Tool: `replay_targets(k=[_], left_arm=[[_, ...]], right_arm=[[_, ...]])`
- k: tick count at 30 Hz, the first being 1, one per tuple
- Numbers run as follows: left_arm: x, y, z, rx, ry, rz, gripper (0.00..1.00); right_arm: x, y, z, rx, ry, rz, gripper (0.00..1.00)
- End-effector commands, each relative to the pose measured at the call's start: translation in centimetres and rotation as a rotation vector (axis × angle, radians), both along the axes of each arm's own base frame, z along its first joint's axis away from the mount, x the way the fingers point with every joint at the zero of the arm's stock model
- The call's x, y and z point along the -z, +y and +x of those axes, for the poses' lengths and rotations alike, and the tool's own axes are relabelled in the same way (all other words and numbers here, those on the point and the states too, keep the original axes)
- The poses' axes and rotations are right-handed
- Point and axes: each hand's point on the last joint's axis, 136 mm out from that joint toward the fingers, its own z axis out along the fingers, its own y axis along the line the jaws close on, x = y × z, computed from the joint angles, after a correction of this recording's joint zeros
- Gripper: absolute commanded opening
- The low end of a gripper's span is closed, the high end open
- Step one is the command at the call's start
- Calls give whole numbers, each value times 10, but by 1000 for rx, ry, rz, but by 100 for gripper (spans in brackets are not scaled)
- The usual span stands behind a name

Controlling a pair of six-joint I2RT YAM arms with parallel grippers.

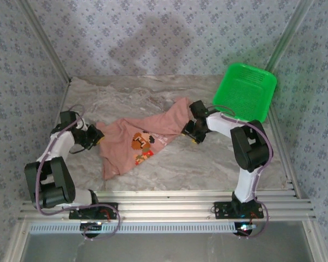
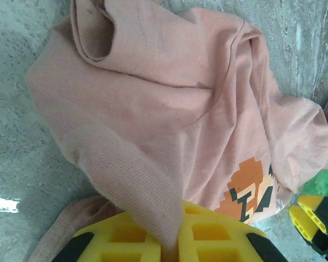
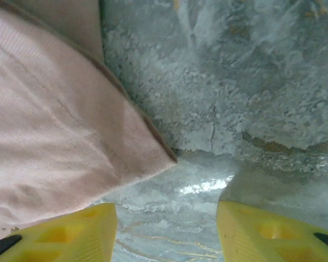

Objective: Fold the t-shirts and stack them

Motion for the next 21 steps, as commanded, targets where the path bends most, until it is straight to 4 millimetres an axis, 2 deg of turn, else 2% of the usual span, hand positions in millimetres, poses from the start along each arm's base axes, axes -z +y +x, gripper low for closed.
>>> replay_targets(k=[1,10,14,17,21], left_arm=[[2,-4,-9,16,1,-9,11],[4,-7,-17,23,-1,-10,11],[4,-8,-21,29,1,-13,11],[6,-8,-24,33,5,-8,11],[9,-9,-29,31,8,-11,12]], right_arm=[[12,-4,11,127,-9,25,53],[16,12,55,197,-41,107,46],[5,23,77,167,-55,110,45],[5,30,83,154,-34,112,43],[12,29,87,173,-21,108,39]])
